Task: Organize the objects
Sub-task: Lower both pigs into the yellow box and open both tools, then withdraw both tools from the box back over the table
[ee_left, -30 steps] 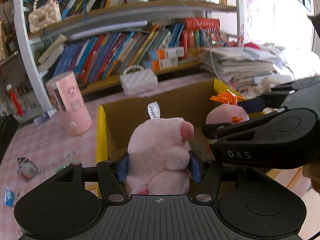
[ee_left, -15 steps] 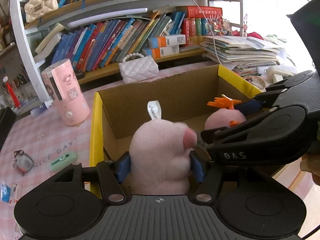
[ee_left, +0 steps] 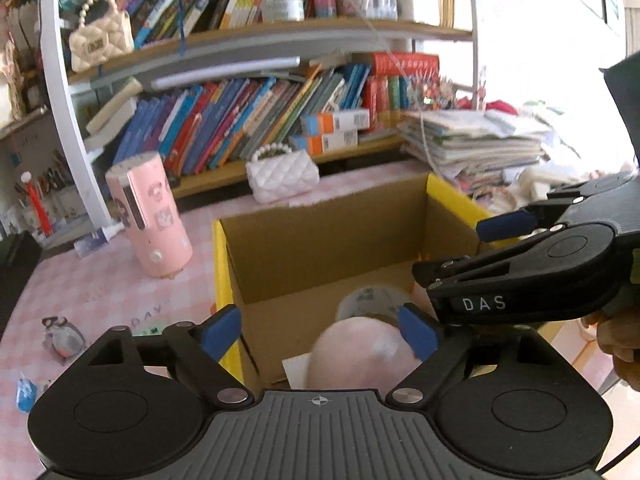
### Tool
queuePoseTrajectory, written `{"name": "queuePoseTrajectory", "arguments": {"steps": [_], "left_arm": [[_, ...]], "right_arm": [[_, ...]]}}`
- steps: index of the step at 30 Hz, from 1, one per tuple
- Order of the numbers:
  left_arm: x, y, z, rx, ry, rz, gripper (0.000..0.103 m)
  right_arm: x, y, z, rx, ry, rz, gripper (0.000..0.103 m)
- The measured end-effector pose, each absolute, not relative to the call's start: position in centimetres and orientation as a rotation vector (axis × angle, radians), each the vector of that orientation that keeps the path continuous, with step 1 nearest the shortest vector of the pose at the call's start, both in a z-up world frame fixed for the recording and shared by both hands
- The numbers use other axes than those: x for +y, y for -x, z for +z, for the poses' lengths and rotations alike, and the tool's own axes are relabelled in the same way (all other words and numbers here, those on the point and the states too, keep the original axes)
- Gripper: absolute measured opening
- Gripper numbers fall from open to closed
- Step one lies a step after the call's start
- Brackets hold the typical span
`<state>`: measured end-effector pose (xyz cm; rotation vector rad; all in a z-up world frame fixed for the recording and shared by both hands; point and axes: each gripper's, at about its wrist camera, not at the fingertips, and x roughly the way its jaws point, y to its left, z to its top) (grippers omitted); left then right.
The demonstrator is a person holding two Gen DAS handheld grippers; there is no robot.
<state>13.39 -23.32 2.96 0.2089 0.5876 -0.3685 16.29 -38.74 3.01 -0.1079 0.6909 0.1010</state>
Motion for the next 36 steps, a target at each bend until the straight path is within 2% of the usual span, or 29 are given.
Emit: {"name": "queuePoseTrajectory", "arguments": {"steps": [14, 36], "left_arm": [[-19.0, -7.5, 5.2, 0.507, -0.143, -0.382, 0.097], [-8.4, -1.4, 1.2, 0.697, -0.094, -0.300, 0.097]], "right_arm": [[-38.1, -8.5, 5.6, 0.591, -0.013, -0.043, 0.069], [-27.9, 0.9, 1.5, 0.710, -0.043, -0.137, 0.071]]}}
